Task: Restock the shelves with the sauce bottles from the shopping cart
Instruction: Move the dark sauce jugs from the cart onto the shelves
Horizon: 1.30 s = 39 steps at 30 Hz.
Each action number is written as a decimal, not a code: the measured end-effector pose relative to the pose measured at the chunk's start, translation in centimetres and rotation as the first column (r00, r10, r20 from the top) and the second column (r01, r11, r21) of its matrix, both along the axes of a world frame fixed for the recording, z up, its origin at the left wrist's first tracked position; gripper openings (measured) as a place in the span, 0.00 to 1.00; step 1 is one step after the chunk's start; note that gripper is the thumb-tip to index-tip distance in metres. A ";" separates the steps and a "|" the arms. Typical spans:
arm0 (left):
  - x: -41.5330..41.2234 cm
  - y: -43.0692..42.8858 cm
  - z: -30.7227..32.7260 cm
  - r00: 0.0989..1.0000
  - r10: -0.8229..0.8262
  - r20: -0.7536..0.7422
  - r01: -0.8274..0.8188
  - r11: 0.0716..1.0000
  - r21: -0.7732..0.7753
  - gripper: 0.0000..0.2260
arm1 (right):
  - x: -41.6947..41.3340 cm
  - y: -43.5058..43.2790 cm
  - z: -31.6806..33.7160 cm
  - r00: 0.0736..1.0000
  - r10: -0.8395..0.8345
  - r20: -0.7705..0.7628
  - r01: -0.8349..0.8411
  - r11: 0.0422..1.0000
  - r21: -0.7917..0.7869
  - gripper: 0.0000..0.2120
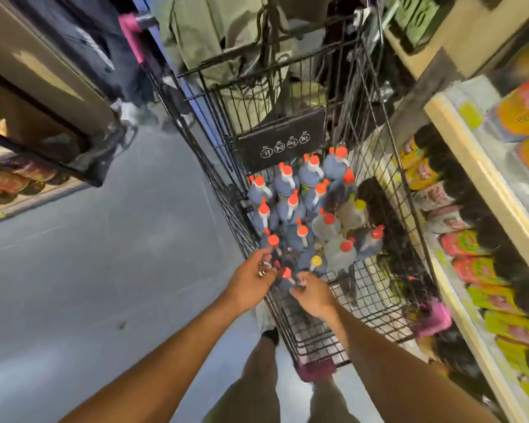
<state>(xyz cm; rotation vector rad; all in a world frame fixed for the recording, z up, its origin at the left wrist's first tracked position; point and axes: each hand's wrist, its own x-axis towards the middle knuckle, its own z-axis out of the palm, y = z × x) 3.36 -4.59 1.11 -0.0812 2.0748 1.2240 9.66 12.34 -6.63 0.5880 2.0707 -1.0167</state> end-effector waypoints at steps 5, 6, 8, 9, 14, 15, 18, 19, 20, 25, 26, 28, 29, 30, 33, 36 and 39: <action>-1.2 -1.5 -1.0 0.840 -0.372 -0.395 0.303 0.925 -0.228 0.18 | 0.0 -1.0 -2.4 1.000 0.020 0.023 -0.021 0.999 0.043 0.12; -2.0 -2.0 -1.2 0.692 -0.504 -0.517 0.349 0.860 -0.372 0.17 | 0.4 -0.8 -2.7 0.998 0.040 0.044 -0.041 0.999 0.014 0.11; -3.7 -2.6 -1.3 0.458 -0.734 -0.501 0.425 0.676 -0.602 0.18 | 1.2 -0.6 -2.4 0.997 0.070 0.010 -0.070 0.996 -0.059 0.13; -4.6 -2.9 -1.1 0.396 -0.817 -0.419 0.485 0.574 -0.660 0.21 | 1.4 -0.7 -1.8 0.997 0.078 -0.015 -0.079 0.994 -0.075 0.15; -8.5 -2.8 -0.4 0.290 -0.935 -0.206 0.530 0.336 -0.779 0.22 | 4.8 0.7 1.2 0.996 -0.006 -0.084 0.019 0.987 0.158 0.19; -9.3 -2.7 -0.1 0.284 -0.942 -0.180 0.495 0.305 -0.813 0.20 | 6.3 1.7 1.5 0.993 0.116 -0.033 -0.101 0.951 0.294 0.19; -11.0 -2.8 0.1 0.219 -0.968 -0.124 0.424 0.209 -0.881 0.19 | 11.1 4.2 2.0 0.917 0.356 0.178 -0.398 0.804 0.441 0.21; -11.2 -2.7 0.1 0.199 -0.972 -0.125 0.414 0.199 -0.888 0.20 | 12.2 4.7 2.2 0.895 0.392 0.212 -0.445 0.770 0.457 0.20; -11.2 -2.6 -0.1 0.184 -0.973 -0.138 0.406 0.203 -0.891 0.21 | 12.9 4.9 2.2 0.884 0.416 0.216 -0.467 0.751 0.467 0.21; -10.1 -2.3 -0.5 0.199 -0.974 -0.106 0.383 0.177 -0.907 0.18 | 14.3 5.0 1.8 0.823 0.523 0.220 -0.553 0.651 0.521 0.21; -9.8 -2.2 -0.5 0.196 -0.976 -0.098 0.378 0.167 -0.911 0.19 | 14.7 5.1 1.9 0.814 0.544 0.203 -0.558 0.639 0.529 0.20; -9.2 -2.1 -0.6 0.184 -0.979 -0.091 0.366 0.154 -0.918 0.21 | 15.6 5.3 1.9 0.818 0.549 0.171 -0.544 0.644 0.539 0.19; -8.8 -2.1 -0.7 0.175 -0.979 -0.103 0.358 0.161 -0.920 0.21 | 16.1 5.5 1.9 0.822 0.546 0.164 -0.538 0.648 0.538 0.18; -8.3 -2.1 -0.8 0.165 -0.979 -0.119 0.349 0.171 -0.922 0.21 | 16.7 5.7 1.7 0.823 0.545 0.160 -0.536 0.651 0.538 0.16; -6.9 -2.2 -1.2 0.140 -0.974 -0.179 0.340 0.217 -0.915 0.21 | 18.6 6.0 1.3 0.837 0.521 0.166 -0.519 0.662 0.541 0.14; -5.2 -1.9 -1.5 0.130 -0.967 -0.219 0.349 0.251 -0.903 0.20 | 20.3 6.3 1.7 0.826 0.545 0.146 -0.517 0.628 0.581 0.17; -3.5 -1.5 -2.0 0.118 -0.965 -0.233 0.354 0.261 -0.898 0.19 | 21.9 6.8 2.2 0.830 0.535 0.156 -0.513 0.624 0.589 0.18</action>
